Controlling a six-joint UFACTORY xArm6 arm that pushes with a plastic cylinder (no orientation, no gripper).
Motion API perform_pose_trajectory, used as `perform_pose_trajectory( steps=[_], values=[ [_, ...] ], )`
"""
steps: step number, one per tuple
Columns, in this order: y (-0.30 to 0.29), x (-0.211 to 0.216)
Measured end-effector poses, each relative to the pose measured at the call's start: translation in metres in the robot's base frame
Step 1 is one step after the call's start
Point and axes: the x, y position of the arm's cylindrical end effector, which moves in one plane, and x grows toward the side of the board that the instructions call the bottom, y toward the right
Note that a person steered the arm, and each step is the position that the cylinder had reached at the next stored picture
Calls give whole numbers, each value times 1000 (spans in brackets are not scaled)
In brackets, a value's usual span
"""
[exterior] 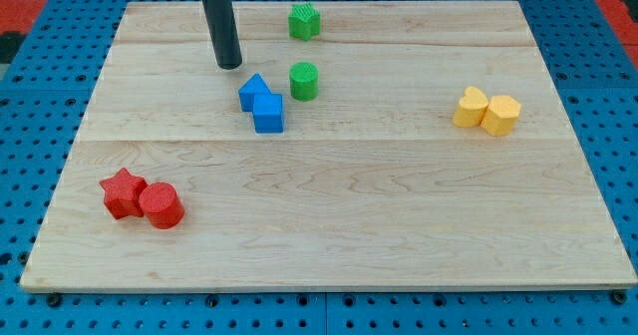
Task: Push the blue blocks into the green circle
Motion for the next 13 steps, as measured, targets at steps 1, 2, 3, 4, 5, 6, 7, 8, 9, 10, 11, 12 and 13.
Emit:
perform_pose_trajectory(
  steps=[1, 2, 3, 4, 5, 6, 7, 8, 9, 10, 11, 12, 13],
  values=[
    [16, 18],
    [42, 30],
    [57, 42],
    [42, 35],
    [51, 15],
    [-1, 70],
    [-22, 130],
    [-11, 141],
    [-2, 159],
    [21, 157],
    [20, 129],
    [21, 122],
    [23, 127]
  ],
)
